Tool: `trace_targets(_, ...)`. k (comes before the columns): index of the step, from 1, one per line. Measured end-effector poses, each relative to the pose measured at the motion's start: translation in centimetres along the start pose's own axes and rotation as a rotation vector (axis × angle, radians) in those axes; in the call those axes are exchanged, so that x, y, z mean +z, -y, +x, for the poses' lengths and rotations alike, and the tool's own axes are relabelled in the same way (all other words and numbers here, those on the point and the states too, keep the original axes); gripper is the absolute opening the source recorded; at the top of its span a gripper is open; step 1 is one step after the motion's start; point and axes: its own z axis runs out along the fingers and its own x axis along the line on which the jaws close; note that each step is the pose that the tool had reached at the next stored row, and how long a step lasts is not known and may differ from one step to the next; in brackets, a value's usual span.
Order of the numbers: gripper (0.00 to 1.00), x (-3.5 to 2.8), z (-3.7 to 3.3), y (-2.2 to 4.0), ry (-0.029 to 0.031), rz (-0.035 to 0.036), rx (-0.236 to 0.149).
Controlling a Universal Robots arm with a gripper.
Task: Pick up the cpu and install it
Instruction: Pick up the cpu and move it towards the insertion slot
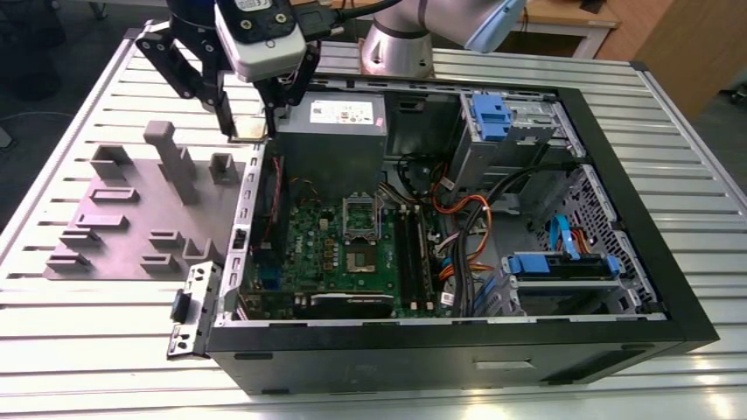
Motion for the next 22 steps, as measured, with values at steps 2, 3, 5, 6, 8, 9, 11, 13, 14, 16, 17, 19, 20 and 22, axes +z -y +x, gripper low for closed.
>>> trace_targets(2,0.47,0.0,-0.04,0.0,-0.0001,0.0,0.0)
trace_targets(3,0.47,0.0,-0.06,0.0,0.0,0.0,0.0)
trace_targets(5,0.47,-0.01,-0.17,-0.01,-0.0001,0.0001,0.0)
trace_targets(6,0.47,-0.01,-0.3,-0.01,0.0,0.0,0.0)
trace_targets(8,0.47,-0.01,-0.57,-0.02,0.0,0.0,0.0)
trace_targets(9,0.47,-0.01,-0.71,-0.02,0.0,0.0,0.0)
trace_targets(11,0.47,-0.02,-0.99,-0.03,0.0,0.0,0.0)
trace_targets(13,0.47,-0.02,-1.33,-0.04,0.0,0.0,0.0)
trace_targets(14,0.47,-0.02,-1.5,-0.04,0.0,0.0,0.0)
trace_targets(16,0.47,-0.02,-1.79,-0.05,0.0,0.0,0.0)
trace_targets(17,0.47,-0.03,-1.91,-0.05,0.0,0.0,0.0)
trace_targets(19,0.47,-0.03,-2.11,-0.06,0.0,0.0001,0.0)
trace_targets(20,0.47,-0.03,-2.18,-0.06,0.0,0.0,0.0)
trace_targets(22,0.47,-0.03,-2.3,-0.06,0.0,0.0,0.0)
